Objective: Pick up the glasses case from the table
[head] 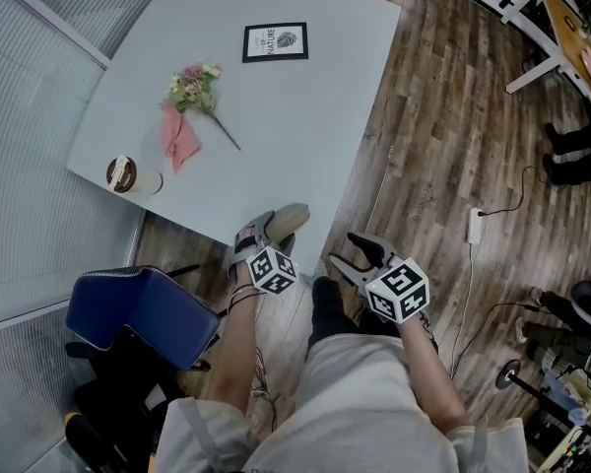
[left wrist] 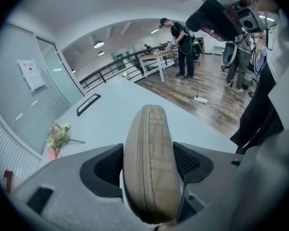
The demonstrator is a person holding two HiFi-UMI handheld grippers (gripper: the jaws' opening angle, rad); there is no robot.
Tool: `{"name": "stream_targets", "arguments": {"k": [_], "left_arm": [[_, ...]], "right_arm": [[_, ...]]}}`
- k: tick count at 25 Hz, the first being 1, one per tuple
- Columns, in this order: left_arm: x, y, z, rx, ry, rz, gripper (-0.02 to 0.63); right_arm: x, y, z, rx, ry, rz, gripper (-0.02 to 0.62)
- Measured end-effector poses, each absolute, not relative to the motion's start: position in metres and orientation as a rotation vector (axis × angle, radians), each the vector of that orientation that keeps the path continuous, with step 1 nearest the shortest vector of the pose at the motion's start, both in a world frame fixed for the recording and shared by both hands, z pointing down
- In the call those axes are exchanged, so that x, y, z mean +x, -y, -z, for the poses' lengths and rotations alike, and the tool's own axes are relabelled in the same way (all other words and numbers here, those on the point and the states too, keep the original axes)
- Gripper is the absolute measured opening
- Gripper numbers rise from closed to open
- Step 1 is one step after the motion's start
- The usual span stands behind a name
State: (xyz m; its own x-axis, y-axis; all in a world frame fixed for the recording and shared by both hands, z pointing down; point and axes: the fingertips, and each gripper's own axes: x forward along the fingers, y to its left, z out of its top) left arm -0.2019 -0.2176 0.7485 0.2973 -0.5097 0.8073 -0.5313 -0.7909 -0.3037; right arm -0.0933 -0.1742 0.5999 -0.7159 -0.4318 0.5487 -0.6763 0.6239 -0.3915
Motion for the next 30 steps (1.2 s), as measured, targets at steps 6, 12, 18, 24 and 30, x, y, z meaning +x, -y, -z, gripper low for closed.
{"name": "stream_targets", "arguments": {"k": [6,12,18,24,30], "left_arm": [[-0.205,0.222,-0.750,2.490,1.021,-1.538,0.293],[-0.205,0.220,-0.746,2.491,1.015,-1.494,0.282],[-0.205,0.217,-0.743,2.471,1.024,-1.423,0.276],[-0.204,0.216,-0.739,2.458,1.035,-1.368,0.275],[-0.203,0.217,-0.726,2.459,1.063,-1.323,0.275]], "right_arm": [[-0.090,0.174,-0.602,0.893,2.433,-0.832,0.218],[-0.088,0.171,-0.600,0.900,2.431,-0.836,0.218],[-0.086,0.166,-0.598,0.907,2.435,-0.839,0.218],[-0.085,0.162,-0.599,0.921,2.438,-0.842,0.218],[-0.086,0.163,-0.597,0.930,2.451,-0.847,0.218]]}}
